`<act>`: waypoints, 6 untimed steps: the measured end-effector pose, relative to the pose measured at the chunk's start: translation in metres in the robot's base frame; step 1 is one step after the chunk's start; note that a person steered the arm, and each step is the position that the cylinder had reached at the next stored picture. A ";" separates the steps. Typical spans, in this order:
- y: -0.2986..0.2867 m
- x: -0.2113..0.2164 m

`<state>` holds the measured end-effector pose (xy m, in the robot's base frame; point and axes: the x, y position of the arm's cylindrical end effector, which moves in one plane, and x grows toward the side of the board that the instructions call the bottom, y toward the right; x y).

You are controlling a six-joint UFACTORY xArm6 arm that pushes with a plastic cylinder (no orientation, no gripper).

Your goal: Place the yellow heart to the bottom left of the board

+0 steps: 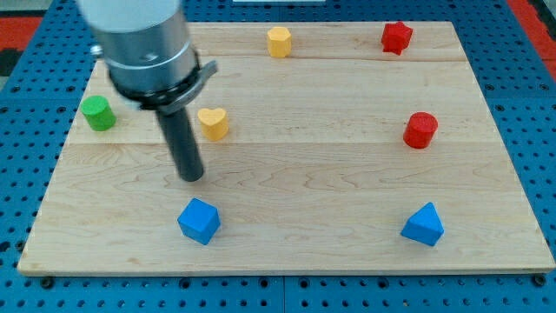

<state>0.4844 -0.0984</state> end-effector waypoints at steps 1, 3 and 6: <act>0.028 -0.038; 0.044 -0.104; -0.008 -0.094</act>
<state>0.3908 -0.1063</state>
